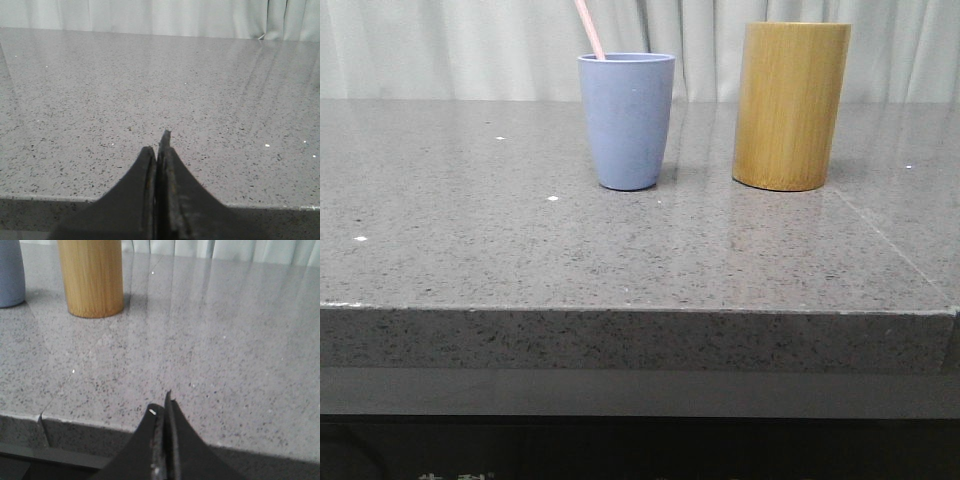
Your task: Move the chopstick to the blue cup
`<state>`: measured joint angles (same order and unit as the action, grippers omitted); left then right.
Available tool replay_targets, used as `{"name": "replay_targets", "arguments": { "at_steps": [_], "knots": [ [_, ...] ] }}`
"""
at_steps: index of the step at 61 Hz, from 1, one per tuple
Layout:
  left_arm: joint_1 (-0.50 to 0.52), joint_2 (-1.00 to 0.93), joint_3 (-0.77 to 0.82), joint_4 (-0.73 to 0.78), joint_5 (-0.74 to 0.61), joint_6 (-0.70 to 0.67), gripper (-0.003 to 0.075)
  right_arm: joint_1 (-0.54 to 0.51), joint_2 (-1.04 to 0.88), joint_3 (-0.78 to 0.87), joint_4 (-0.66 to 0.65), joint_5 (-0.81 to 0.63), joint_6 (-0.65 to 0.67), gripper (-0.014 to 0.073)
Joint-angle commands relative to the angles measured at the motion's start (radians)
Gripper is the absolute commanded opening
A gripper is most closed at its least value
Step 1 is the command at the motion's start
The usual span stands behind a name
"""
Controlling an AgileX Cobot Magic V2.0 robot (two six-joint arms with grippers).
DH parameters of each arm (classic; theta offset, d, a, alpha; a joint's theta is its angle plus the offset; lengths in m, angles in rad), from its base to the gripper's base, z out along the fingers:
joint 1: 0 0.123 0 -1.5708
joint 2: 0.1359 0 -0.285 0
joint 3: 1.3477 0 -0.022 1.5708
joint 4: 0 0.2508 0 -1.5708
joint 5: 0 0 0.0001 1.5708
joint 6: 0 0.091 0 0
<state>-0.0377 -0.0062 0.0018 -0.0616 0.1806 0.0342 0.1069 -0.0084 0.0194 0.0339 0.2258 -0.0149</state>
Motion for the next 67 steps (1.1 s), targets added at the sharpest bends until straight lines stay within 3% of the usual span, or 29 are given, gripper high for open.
{"name": "replay_targets", "arguments": {
  "at_steps": [1, 67],
  "knots": [
    [0.002, -0.023, 0.008, -0.009, -0.088, -0.006, -0.0019, -0.007, -0.024, -0.004, 0.019, -0.112, -0.007, -0.005],
    [0.002, -0.023, 0.008, -0.009, -0.088, -0.006, -0.0019, -0.007, -0.023, 0.004, 0.03, -0.138, -0.007, -0.005]
  ]
}}
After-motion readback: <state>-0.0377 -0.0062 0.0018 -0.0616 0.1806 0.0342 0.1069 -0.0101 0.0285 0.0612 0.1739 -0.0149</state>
